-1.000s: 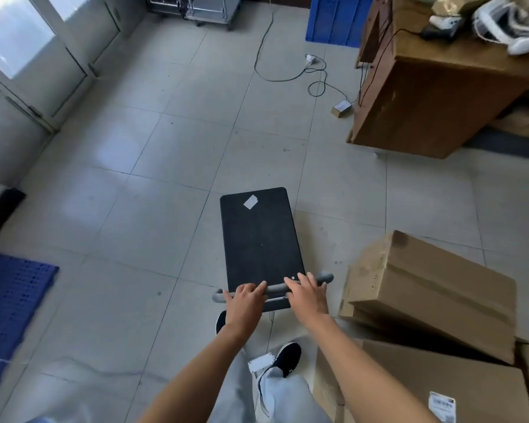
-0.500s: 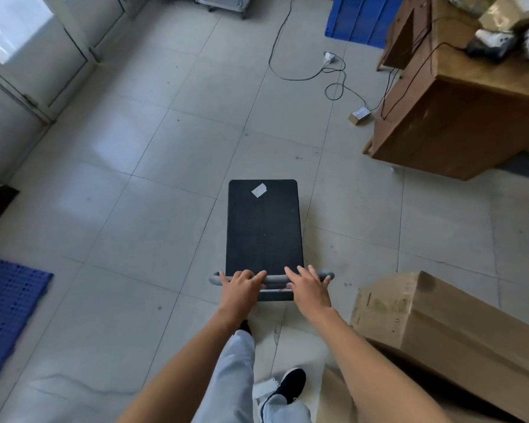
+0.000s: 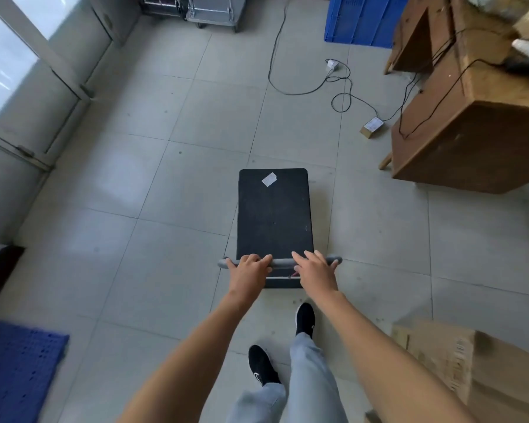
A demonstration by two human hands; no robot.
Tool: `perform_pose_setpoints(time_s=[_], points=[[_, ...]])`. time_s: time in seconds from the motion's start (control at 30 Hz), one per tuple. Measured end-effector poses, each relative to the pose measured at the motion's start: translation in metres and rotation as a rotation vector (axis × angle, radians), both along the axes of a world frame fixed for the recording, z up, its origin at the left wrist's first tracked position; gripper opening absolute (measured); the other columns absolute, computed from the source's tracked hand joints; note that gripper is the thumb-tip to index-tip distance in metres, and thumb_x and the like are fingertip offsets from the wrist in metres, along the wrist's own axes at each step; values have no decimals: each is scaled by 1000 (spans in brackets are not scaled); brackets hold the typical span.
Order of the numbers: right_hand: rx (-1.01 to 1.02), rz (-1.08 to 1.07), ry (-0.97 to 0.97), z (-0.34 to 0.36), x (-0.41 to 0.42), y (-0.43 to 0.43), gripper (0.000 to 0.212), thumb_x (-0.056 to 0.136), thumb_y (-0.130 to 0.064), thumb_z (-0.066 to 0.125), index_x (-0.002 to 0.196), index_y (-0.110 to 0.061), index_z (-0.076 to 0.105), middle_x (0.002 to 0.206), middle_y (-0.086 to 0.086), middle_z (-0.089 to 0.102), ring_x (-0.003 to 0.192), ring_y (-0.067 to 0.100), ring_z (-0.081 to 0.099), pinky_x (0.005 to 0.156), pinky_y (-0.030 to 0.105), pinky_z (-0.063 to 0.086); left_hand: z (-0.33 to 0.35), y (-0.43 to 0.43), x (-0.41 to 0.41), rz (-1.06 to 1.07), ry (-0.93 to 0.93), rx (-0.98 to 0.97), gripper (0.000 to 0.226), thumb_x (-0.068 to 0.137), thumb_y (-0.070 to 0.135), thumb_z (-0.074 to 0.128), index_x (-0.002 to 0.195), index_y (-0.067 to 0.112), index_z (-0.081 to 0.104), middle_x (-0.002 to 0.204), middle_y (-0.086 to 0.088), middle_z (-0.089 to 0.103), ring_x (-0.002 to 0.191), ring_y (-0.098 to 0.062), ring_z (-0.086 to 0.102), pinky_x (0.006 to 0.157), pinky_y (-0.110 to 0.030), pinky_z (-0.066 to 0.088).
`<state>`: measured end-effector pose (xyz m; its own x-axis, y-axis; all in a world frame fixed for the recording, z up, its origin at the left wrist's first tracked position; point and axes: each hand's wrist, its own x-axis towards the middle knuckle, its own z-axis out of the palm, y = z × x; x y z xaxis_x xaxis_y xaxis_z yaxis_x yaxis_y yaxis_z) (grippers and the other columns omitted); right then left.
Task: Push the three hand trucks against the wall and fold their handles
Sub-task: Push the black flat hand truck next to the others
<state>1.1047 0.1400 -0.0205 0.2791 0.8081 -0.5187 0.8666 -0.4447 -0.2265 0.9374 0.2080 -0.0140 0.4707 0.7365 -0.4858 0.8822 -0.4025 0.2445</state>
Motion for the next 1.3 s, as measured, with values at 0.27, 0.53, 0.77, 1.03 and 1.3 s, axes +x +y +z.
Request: perform_pose_setpoints(time_s=[0.27, 0.53, 0.77, 1.03, 1.3], points=[[7, -16, 17, 0, 47, 143, 46, 101, -25, 48, 145, -35, 39, 149, 3, 44, 145, 25, 25, 107, 74, 18, 0, 143, 51, 27, 23, 14, 37, 104, 32, 41, 141, 33, 44, 126, 1, 58, 123, -21, 50, 107, -67, 26], [-14, 11, 54, 4, 96, 295, 44, 102, -23, 45, 145, -32, 39, 149, 5, 44, 146, 27, 22, 107, 76, 15, -3, 287, 96, 55, 18, 39, 36, 102, 35, 42, 138, 33, 47, 124, 4, 59, 121, -20, 50, 105, -63, 26], [-33, -9, 24, 3, 135, 440, 43, 102, -24, 45, 144, -32, 41, 143, 0, 49, 146, 24, 25, 108, 74, 19, -6, 433, 135, 37, 17, 35, 35, 102, 34, 41, 137, 35, 45, 126, 4, 58, 124, -21, 48, 107, -62, 24], [-27, -33, 25, 7, 175, 613, 44, 102, -20, 45, 144, -31, 41, 138, 1, 51, 145, 24, 24, 105, 75, 20, -8, 614, 177, -5, 5, 34, 32, 102, 33, 44, 134, 31, 47, 126, 1, 59, 124, -24, 48, 106, -67, 26], [46, -97, 52, 1, 232, 775, 42, 101, -21, 49, 141, -29, 46, 143, 1, 51, 146, 24, 24, 104, 77, 16, -8, 785, 238, -63, 50, 43, 37, 103, 36, 41, 140, 33, 42, 129, 0, 57, 124, -25, 48, 107, -64, 27]])
